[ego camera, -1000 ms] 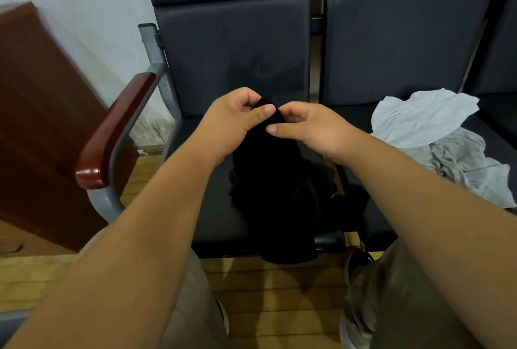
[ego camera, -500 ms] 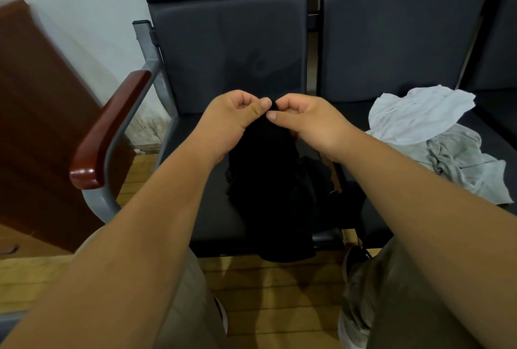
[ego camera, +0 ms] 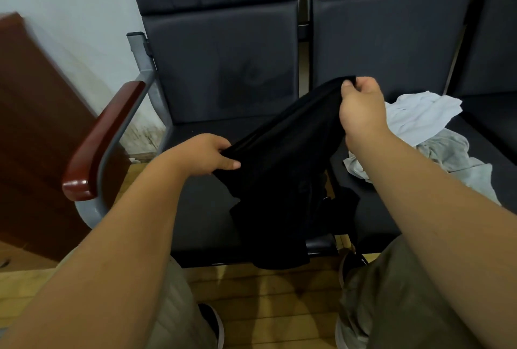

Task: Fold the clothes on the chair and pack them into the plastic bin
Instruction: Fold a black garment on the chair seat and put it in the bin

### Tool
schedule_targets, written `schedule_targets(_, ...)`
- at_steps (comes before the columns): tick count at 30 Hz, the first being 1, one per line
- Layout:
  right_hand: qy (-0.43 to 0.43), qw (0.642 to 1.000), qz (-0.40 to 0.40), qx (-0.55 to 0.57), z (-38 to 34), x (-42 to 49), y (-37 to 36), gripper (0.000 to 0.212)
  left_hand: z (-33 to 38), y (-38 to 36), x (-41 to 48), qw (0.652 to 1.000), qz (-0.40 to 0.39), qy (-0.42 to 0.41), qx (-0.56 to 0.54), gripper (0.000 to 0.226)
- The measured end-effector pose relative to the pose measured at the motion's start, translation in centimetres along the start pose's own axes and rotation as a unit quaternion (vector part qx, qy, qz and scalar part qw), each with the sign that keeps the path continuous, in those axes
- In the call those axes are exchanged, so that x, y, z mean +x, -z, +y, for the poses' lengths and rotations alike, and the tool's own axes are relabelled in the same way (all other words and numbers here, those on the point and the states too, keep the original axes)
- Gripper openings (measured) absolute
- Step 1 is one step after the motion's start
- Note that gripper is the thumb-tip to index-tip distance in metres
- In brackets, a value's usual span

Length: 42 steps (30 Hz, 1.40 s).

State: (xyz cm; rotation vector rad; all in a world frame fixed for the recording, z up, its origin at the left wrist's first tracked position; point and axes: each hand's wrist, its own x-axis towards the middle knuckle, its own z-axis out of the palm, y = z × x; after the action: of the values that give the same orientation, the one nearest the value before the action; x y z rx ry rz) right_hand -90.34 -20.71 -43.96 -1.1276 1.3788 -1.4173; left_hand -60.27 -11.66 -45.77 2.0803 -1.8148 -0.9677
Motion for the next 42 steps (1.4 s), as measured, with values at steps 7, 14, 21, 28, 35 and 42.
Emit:
schedule_targets(7,-0.013,0.999,-0.007,-0.039,-0.3,0.5,0.6,0.024,0.6,0.3,-0.6,0.995,0.074,-0.053,-0.028,0.024)
schedule_targets(14,0.017,0.955,-0.272,-0.121,0.5,-3.6,-2.0,0.034,4.1,-0.8,-1.0,0.93,0.088,-0.143,-0.326,0.024)
schedule_targets(21,-0.074,0.92,-0.385,0.015,0.8,-6.0,-3.1,0.03,5.5,-0.6,-2.0,0.936,0.039,-0.155,-0.314,0.023)
schedule_targets(28,-0.013,0.973,-0.229,0.009,0.2,-4.1,-3.0,0.015,3.5,0.4,-2.6,0.983,-0.069,-0.104,-0.138,0.038)
schedule_targets(35,0.093,0.981,-0.121,-0.119,-0.1,-1.9,-0.8,0.013,0.6,1.0,-2.5,0.994,-0.003,-0.01,-0.107,0.013)
schedule_targets(42,0.101,0.858,-0.296,-0.407,5.6,-2.8,-0.6,0.014,0.0,-2.7,-2.2,0.999,0.026,-0.001,0.044,0.019)
